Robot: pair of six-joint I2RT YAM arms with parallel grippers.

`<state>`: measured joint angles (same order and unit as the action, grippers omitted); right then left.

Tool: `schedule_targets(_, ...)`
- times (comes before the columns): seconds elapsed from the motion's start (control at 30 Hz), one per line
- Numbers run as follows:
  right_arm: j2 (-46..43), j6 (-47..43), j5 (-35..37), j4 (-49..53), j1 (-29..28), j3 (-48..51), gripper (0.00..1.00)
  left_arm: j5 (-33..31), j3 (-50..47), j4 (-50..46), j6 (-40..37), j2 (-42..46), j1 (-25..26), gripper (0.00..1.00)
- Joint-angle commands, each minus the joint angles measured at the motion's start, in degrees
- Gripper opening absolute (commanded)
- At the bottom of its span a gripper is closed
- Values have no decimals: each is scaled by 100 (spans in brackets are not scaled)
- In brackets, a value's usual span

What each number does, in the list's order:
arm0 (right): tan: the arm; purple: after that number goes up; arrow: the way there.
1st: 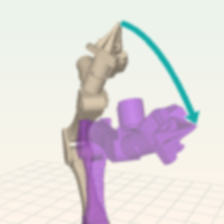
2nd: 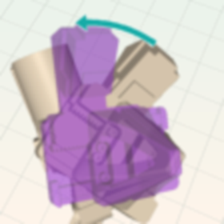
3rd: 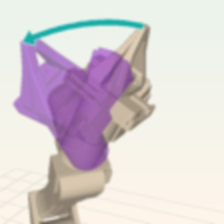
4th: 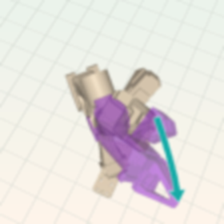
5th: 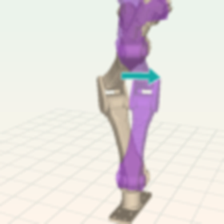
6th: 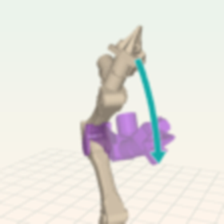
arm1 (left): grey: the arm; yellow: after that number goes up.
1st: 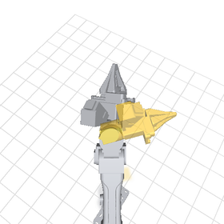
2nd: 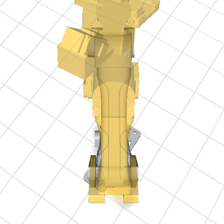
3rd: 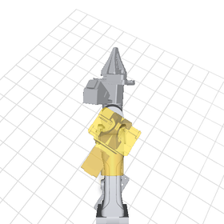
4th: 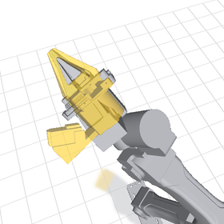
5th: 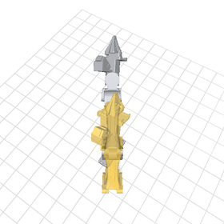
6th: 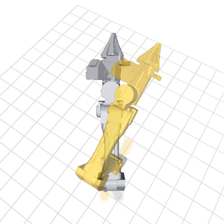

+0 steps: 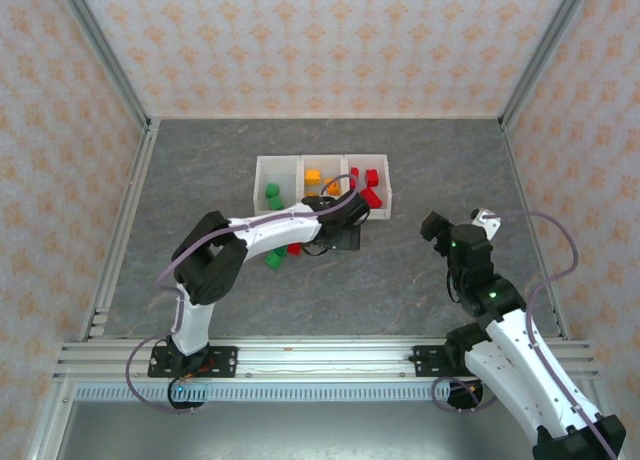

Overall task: Sort the legos into containers by color
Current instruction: Pick up the lego from the center of the table.

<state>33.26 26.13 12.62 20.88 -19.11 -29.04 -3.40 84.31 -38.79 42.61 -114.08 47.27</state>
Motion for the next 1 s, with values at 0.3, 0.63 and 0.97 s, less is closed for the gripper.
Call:
schedule_targets(0.3, -87, -60, 75, -154, -5, 36, 100, -125, 690, -449, 73, -700, 20, 97)
schedule_targets(0.63, -82, -32, 91, -137, -11, 22, 100, -517, 915, -709, -202, -979, -6, 83)
schedule_targets(0.97, -82, 0, 112, -102, -9, 10, 100, -519, 895, -705, -451, -1125, -63, 53)
